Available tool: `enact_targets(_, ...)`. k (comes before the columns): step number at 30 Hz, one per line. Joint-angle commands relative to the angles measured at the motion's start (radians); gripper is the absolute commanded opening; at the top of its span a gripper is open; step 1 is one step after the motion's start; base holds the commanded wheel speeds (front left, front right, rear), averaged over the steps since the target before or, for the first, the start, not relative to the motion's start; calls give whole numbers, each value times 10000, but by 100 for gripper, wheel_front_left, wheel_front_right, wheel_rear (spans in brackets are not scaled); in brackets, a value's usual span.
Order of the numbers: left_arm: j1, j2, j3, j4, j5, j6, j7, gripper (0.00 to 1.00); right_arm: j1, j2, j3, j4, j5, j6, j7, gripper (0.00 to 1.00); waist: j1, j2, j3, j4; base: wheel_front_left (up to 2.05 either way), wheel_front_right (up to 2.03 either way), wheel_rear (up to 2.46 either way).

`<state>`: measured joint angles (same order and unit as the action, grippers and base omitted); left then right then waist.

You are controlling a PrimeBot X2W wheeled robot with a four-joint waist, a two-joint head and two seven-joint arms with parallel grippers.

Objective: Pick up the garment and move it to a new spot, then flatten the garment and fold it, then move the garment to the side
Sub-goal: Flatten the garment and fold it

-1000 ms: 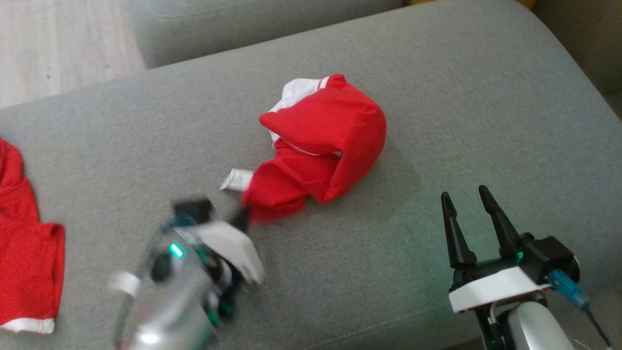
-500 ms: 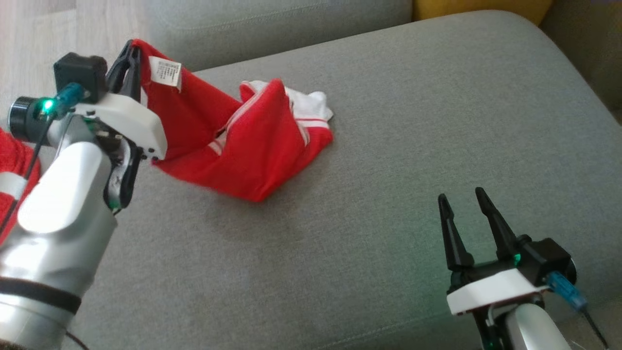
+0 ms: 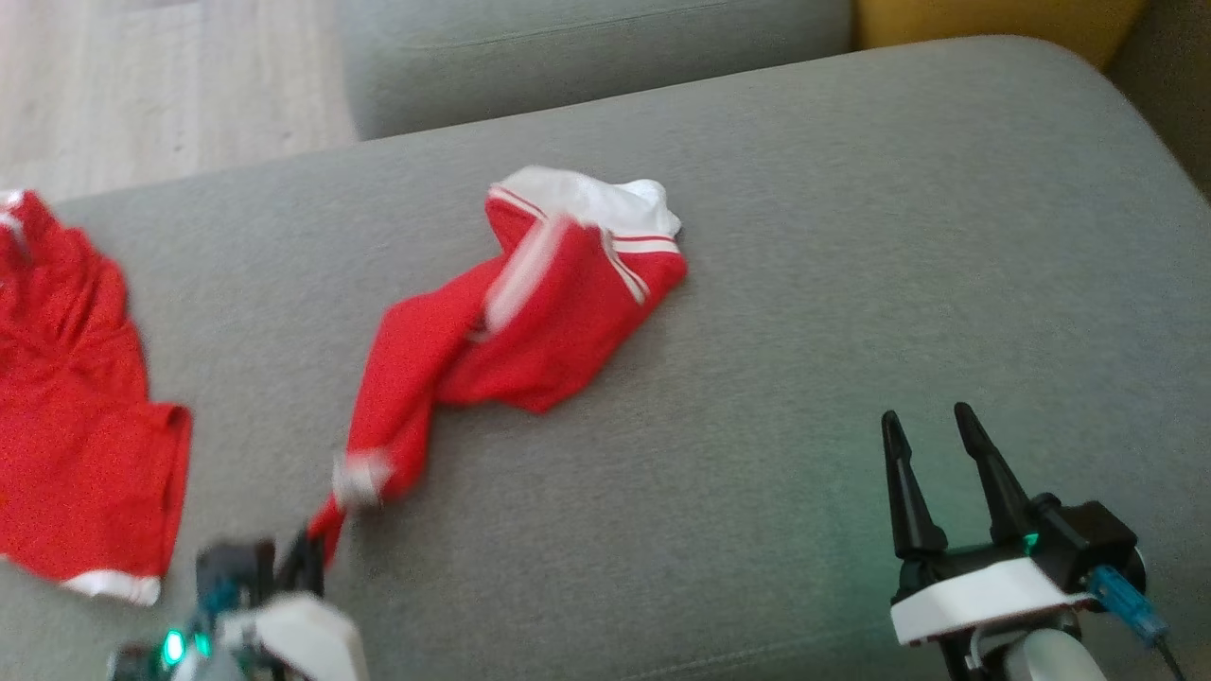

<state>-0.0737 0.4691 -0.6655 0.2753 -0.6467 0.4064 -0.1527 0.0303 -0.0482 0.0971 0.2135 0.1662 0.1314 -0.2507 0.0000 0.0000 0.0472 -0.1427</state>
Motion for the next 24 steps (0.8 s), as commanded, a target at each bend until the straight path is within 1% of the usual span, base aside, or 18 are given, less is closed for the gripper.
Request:
enact_targets(1, -312, 229, 526, -398, -95, 139, -138, 0, -314, -28, 291, -356, 15, -7, -111, 100, 0, 0, 96, 230, 0, 0, 0)
enact_targets(2, -30, 123, 528, -536, -197, 226, -196, 0, -339, -27, 309, -363, 8, -7, -111, 100, 0, 0, 130, 334, 0, 0, 0)
enact_targets(4, 372, -77, 454, -646, -353, 243, -276, 0, -405, -27, 334, -359, -20, -7, -111, 100, 0, 0, 179, 520, 0, 0, 0)
enact_targets(8, 604, -553, 14, -653, -448, -17, -245, 0, -527, -26, 371, -330, -31, -7, -111, 100, 0, 0, 195, 811, 0, 0, 0)
enact_targets(9, 579, -671, -53, -650, -473, -77, -244, 2, -554, -26, 412, -312, -34, -7, -111, 100, 0, 0, 195, 850, 0, 0, 0)
enact_targets(10, 535, -756, -93, -628, -478, -104, -251, 12, -577, -26, 437, -294, -37, -7, -111, 100, 0, 0, 191, 876, 0, 0, 0)
enact_targets(11, 483, -806, -121, -591, -461, -105, -254, 26, -596, -25, 455, -276, -36, -7, -111, 100, 0, 0, 186, 891, 0, 0, 0)
enact_targets(12, 425, -836, -132, -558, -445, -94, -252, 58, -616, -25, 476, -260, -35, -7, -111, 100, 0, 0, 184, 895, 0, 0, 0)
enact_targets(13, 379, -849, -127, -553, -442, -61, -222, 100, -635, -25, 503, -246, -28, -7, -111, 100, 0, 0, 175, 884, 0, 0, 0)
enact_targets(17, 269, -669, -115, -1032, -366, 244, 148, 100, -629, -23, 599, -194, 35, -7, -111, 100, 0, 0, 115, 734, 0, 0, 0)
enact_targets(21, 199, -283, 23, -2252, -181, 852, 616, 100, -578, -22, 589, -187, 97, -7, -111, 100, 0, 0, 72, 482, 0, 0, 0)
enact_targets(23, 63, -161, 27, -2968, -75, 987, 786, 100, -574, -22, 577, -213, 140, -7, -111, 100, 0, 0, 96, 344, 0, 0, 0)
enact_targets(24, 63, -161, 27, -2968, -75, 987, 786, 100, -574, -22, 577, -213, 140, -7, -111, 100, 0, 0, 96, 344, 0, 0, 0)
